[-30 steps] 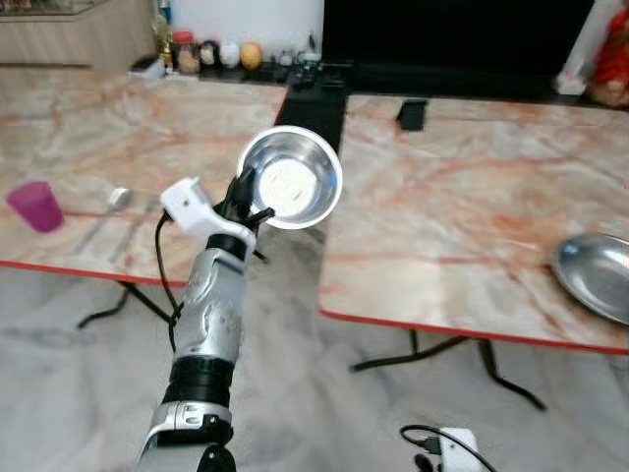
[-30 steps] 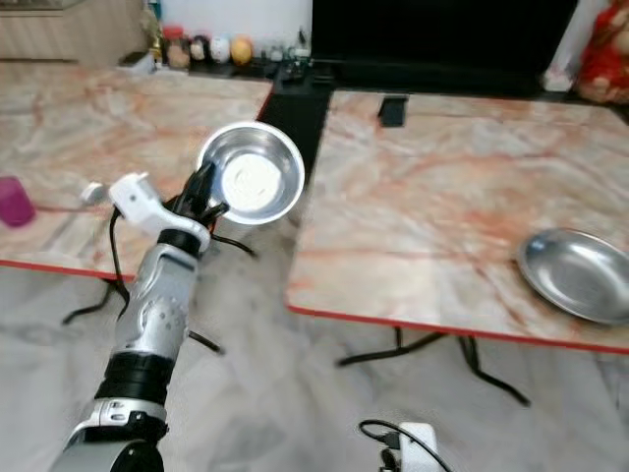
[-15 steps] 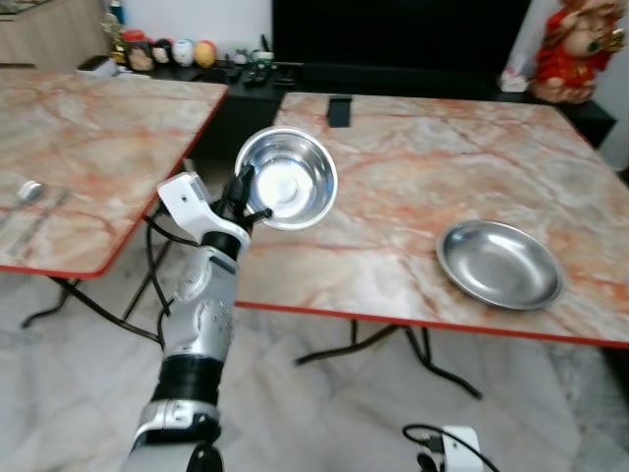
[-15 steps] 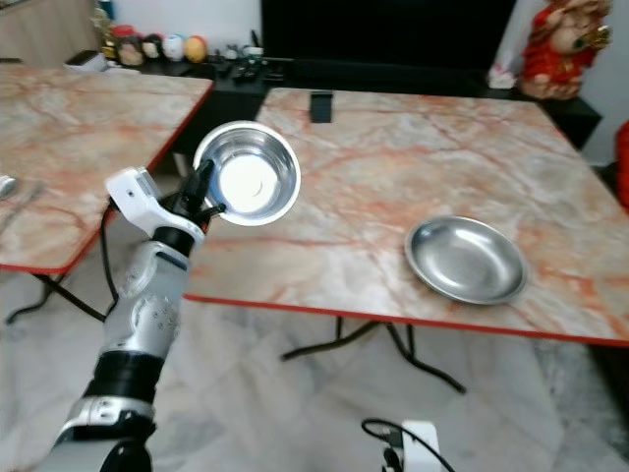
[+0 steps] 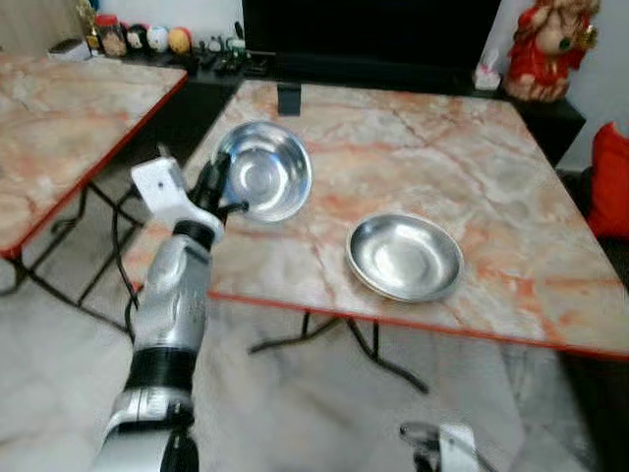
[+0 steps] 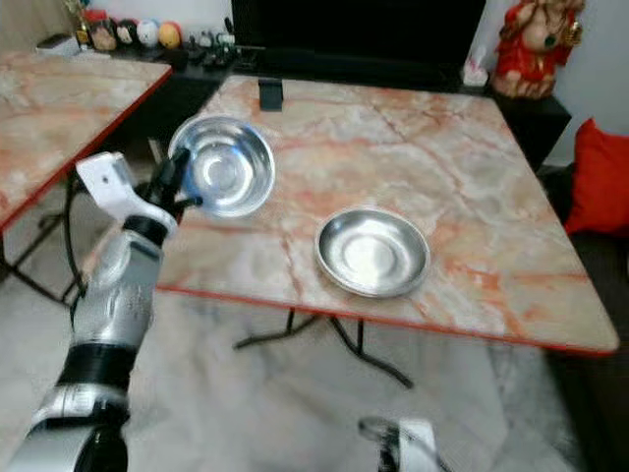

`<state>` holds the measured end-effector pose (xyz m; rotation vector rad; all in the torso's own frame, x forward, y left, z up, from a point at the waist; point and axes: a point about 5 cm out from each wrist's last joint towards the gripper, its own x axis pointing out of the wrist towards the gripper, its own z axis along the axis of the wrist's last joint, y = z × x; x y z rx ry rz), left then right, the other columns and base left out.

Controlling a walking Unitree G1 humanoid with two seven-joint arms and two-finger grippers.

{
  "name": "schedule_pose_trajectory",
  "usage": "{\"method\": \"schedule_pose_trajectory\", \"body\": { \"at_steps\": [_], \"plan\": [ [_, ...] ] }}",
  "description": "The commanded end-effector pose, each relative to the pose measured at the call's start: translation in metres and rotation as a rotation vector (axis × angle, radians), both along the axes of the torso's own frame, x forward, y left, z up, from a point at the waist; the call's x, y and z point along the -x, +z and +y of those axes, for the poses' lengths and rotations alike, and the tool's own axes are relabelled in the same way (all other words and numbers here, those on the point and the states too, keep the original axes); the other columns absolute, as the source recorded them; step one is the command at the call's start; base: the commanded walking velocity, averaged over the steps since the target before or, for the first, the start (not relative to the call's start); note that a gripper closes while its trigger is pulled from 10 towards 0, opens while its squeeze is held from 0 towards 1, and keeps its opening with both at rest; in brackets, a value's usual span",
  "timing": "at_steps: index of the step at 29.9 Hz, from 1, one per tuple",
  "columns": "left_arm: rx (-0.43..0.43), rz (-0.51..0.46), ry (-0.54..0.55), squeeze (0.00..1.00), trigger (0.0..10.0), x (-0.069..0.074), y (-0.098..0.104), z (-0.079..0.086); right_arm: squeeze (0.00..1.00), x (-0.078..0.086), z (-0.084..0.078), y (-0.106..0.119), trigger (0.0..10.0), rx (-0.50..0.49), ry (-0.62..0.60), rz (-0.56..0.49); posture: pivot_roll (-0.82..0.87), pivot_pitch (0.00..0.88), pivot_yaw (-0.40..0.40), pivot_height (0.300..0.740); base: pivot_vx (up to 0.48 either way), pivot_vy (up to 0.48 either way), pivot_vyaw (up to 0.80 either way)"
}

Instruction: Setting the table

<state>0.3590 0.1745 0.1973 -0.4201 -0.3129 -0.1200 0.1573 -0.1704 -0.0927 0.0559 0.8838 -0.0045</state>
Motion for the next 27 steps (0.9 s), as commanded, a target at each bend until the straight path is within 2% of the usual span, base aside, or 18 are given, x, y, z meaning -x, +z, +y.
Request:
{"method": "schedule_pose_trajectory", "body": {
  "at_steps": [1, 10, 14, 19, 23, 27],
  "plan": [
    [0.0, -0.031, -0.026, 0.0, 10.0, -0.002, 0.007, -0.009, 0.0, 0.002, -0.008, 0.0, 10.0, 0.017, -0.016, 0.008, 0.05, 0.0, -0.014, 0.74, 0.0, -0.48, 0.0],
    [-0.01, -0.017, -0.025, 0.0, 10.0, -0.002, 0.001, -0.007, 0.0, 0.005, -0.008, -0.001, 10.0, 0.023, -0.014, 0.016, 0.04, 0.0, -0.018, 0.74, 0.0, -0.428, 0.0],
    [-0.03, 0.015, -0.027, 0.0, 10.0, -0.001, -0.007, -0.005, 0.0, 0.007, -0.009, -0.002, 10.0, 0.025, -0.007, 0.022, 0.03, 0.0, -0.022, 0.74, 0.0, 0.0, 0.0],
    [-0.138, 0.015, -0.052, 0.0, 10.0, -0.002, -0.008, -0.006, 0.0, 0.008, -0.01, -0.002, 10.0, 0.027, 0.001, 0.023, 0.04, 0.0, -0.029, 0.74, 0.0, 0.0, 0.0],
    [-0.167, 0.003, -0.062, 0.0, 10.0, -0.003, -0.006, -0.002, 0.0, 0.005, -0.011, -0.001, 10.0, 0.033, -0.01, 0.01, 0.03, 0.0, -0.032, 0.74, 0.0, 0.0, 0.0],
    [-0.15, 0.013, -0.031, 0.0, 10.0, -0.001, -0.008, 0.006, 0.0, 0.004, -0.012, -0.001, 10.0, 0.035, -0.014, 0.008, 0.03, 0.0, -0.034, 0.74, 0.0, 0.0, 0.0]
  ]
}}
